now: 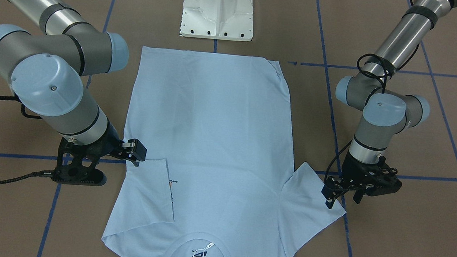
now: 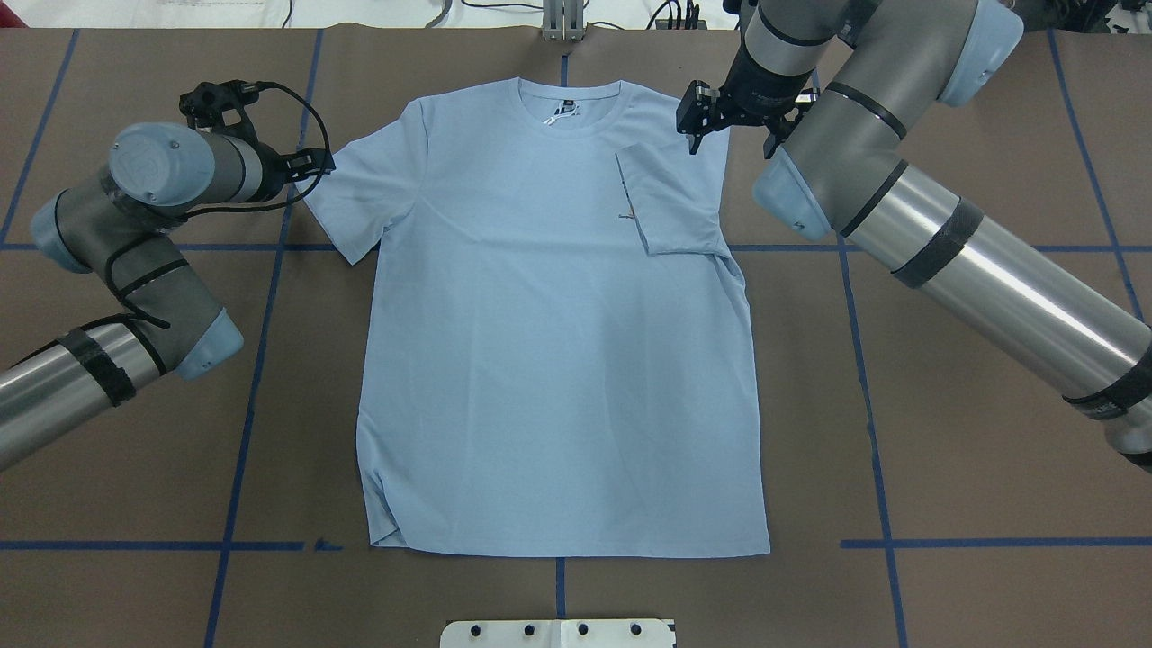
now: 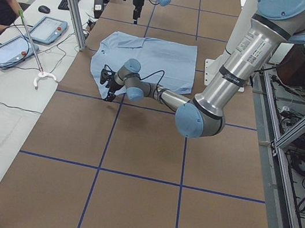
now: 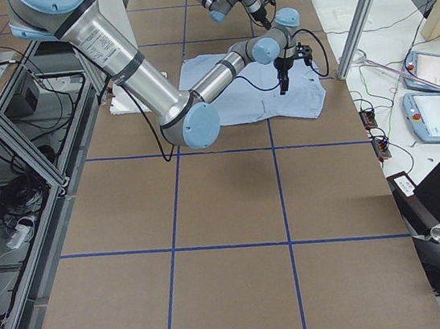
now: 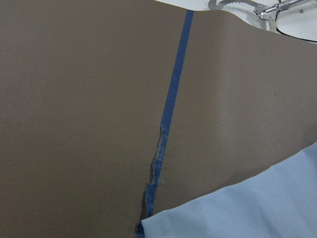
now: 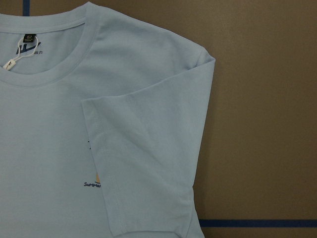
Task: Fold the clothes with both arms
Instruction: 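Lift the right gripper off the folded sleeve while the left arm approaches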
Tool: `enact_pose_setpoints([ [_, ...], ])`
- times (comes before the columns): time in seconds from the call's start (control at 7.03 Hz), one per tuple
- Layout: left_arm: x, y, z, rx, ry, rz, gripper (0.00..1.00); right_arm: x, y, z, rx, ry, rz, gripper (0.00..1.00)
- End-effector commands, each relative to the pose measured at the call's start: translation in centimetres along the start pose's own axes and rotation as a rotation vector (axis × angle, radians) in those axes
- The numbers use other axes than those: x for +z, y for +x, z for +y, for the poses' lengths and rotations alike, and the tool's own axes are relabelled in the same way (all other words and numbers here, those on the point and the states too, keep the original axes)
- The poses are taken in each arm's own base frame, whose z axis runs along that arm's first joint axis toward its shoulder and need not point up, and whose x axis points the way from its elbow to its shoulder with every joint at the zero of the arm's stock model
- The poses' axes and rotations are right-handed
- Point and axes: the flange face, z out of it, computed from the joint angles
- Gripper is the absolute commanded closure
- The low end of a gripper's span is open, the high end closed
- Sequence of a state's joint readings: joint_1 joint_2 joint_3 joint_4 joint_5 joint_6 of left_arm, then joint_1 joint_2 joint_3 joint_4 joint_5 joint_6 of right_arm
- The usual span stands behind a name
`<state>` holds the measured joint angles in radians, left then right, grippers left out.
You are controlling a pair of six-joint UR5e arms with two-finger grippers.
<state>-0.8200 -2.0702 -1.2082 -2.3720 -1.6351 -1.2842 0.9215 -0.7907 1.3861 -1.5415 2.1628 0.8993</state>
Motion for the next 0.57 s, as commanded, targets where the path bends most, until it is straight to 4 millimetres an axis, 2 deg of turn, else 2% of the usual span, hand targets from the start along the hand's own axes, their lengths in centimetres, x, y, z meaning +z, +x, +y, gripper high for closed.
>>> enact_pose_setpoints([
  [0.0,0.98,-0.37,0.53,0.014,0.013,-0.025,0.08,0.06,0.05,0.07,-0.002,0.002,0.001,0.00],
  [0.43,1.22,0.35,1.13,0.033,0.004,-0.024,0.15,0.31,0.27,-0.02,-0.001,0.003,0.007,0.00],
])
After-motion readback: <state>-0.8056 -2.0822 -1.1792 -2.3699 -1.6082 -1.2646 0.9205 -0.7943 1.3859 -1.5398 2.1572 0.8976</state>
